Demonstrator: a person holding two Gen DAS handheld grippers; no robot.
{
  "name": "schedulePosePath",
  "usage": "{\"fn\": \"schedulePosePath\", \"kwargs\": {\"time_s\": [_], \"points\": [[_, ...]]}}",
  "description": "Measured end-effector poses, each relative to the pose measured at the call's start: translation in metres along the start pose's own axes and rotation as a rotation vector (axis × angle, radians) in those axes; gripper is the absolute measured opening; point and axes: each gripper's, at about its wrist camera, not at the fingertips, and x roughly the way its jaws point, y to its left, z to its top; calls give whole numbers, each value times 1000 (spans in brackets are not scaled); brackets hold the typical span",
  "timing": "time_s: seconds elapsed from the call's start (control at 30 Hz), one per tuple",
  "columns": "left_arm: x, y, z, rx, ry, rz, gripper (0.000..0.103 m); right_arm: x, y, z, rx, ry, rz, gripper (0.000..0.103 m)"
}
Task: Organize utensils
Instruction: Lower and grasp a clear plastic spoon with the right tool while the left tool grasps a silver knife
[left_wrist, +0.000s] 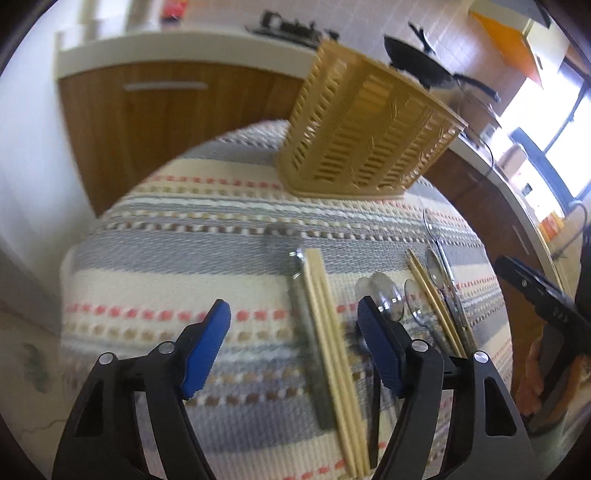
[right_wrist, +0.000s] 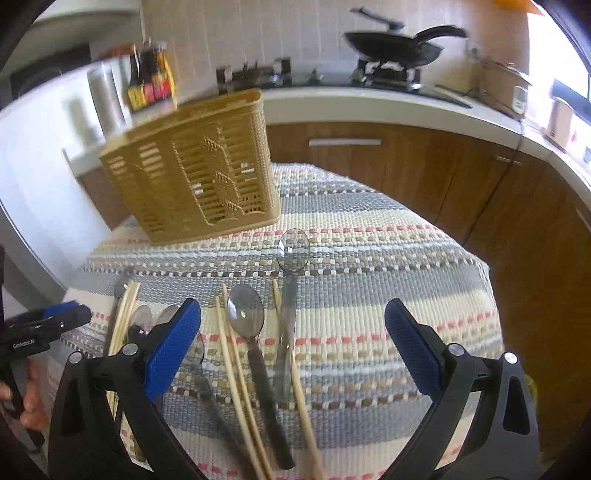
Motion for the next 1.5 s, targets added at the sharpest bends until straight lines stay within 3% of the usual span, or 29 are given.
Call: {"fn": "schedulePosePath", "kwargs": {"time_s": [0.1, 0.17, 0.2, 0.3, 0.4, 0.5, 0.63, 0.73, 0.83, 0.9, 0.93, 1.03, 1.4, 1.5], "points": [[21, -6, 14, 14, 90, 49, 64, 17, -3, 22, -8, 98, 32, 77], [34, -9, 21, 20, 153, 73, 51, 31, -6, 37, -10, 165, 55, 65], [38, -9, 24, 20, 174, 75, 49, 38, -7, 42, -14, 190, 56, 64], [44, -11, 31, 43, 202, 85, 49, 60, -9, 55, -26, 279, 71, 55], [45, -11, 32, 71, 215, 93, 44, 84, -9, 53, -14, 376, 97, 36], [49, -9, 33, 86, 219, 99, 39, 99, -8, 50, -16, 437, 103, 30], [46, -2, 33, 95, 215, 118, 19, 105, -4, 47, -28, 462, 105, 12], [45, 6, 33, 89, 212, 117, 11, 105, 3, 43, -50, 459, 101, 11], [43, 11, 32, 79, 212, 94, 11, 113, 11, 42, -47, 467, 96, 11], [42, 13, 33, 69, 210, 61, 16, 111, 12, 41, -47, 463, 90, 11], [42, 15, 34, 59, 210, 35, 23, 106, 5, 45, -49, 465, 88, 11], [44, 13, 35, 44, 213, -11, 25, 103, 0, 45, -39, 468, 92, 11], [70, -40, 35, 162, 231, 180, 27, 101, -4, 43, -49, 476, 100, 11], [80, -50, 36, 179, 257, 202, 18, 106, 0, 44, -96, 496, 79, 11]]}}
